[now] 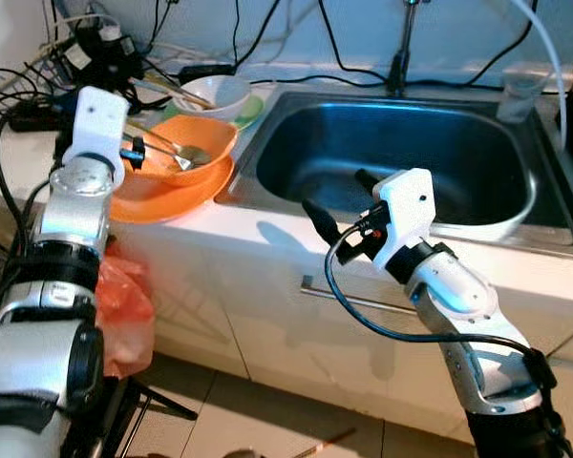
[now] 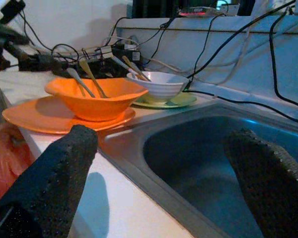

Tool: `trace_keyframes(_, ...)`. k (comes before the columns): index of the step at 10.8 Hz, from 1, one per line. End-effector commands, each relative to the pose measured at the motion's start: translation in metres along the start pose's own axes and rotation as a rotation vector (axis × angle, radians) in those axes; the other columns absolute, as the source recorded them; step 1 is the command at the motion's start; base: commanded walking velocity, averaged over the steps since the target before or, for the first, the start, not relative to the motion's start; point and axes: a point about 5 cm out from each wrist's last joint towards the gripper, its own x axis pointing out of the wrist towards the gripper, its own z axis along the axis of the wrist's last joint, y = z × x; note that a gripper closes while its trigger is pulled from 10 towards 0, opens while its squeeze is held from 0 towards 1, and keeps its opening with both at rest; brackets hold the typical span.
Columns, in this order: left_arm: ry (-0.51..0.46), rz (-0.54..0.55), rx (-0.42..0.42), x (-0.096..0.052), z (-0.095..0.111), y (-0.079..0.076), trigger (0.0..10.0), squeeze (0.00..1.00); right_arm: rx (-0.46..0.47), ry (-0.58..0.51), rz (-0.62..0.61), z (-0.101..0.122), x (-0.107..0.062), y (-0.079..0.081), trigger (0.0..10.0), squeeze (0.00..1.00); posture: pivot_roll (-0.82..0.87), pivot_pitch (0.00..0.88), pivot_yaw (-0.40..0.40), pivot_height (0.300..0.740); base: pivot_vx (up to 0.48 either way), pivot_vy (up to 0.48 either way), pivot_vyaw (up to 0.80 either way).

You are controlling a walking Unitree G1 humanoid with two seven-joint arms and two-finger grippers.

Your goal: Kitchen organization

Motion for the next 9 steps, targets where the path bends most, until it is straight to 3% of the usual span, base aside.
trace_keyframes(1, -0.023, -0.012, -0.071, 0.001, 0.007, -0.005, 10.0, 0.00, 0.010, -0.019, 0.002, 0.003, 0.001, 0.004, 10.0, 0.00, 0.00, 0.000, 0.126, 0.740, 0.000, 0.000, 0.00)
trace_keyframes(2, -0.038, -0.050, -0.155, 0.000, 0.007, -0.019, 10.0, 0.00, 0.019, -0.014, -0.012, 0.002, 0.001, 0.005, 10.0, 0.00, 0.00, 0.000, 0.126, 0.740, 0.000, 0.000, 0.00)
trace_keyframes(3, -0.044, -0.066, -0.189, 0.000, 0.007, -0.022, 10.0, 0.00, 0.023, -0.008, -0.033, 0.001, 0.002, 0.004, 10.0, 0.00, 0.00, 0.000, 0.127, 0.740, 0.000, 0.000, 0.00)
trace_keyframes(4, -0.072, -0.107, -0.231, -0.003, 0.005, -0.039, 10.0, 0.00, 0.019, -0.009, -0.059, 0.003, 0.003, 0.001, 10.0, 0.00, 0.00, 0.000, 0.123, 0.740, 0.000, 0.000, -0.77)
trace_keyframes(5, -0.074, -0.156, -0.302, -0.015, -0.003, -0.071, 10.0, 0.00, 0.015, -0.013, -0.072, 0.004, 0.004, -0.002, 10.0, 0.00, 0.00, 0.000, 0.121, 0.740, 0.000, 0.000, -0.80)
trace_keyframes(7, -0.103, -0.216, -0.293, -0.022, -0.004, -0.087, 10.0, 0.00, 0.008, -0.015, -0.082, 0.004, 0.004, -0.005, 10.0, 0.00, 0.00, 0.000, 0.120, 0.740, 0.000, 0.000, -0.29)
trace_keyframes(9, -0.132, -0.176, -0.278, -0.026, 0.002, -0.079, 10.0, 0.00, 0.005, -0.015, -0.087, 0.004, 0.004, -0.004, 10.0, 0.00, 0.00, 0.000, 0.121, 0.740, 0.000, 0.000, 0.00)
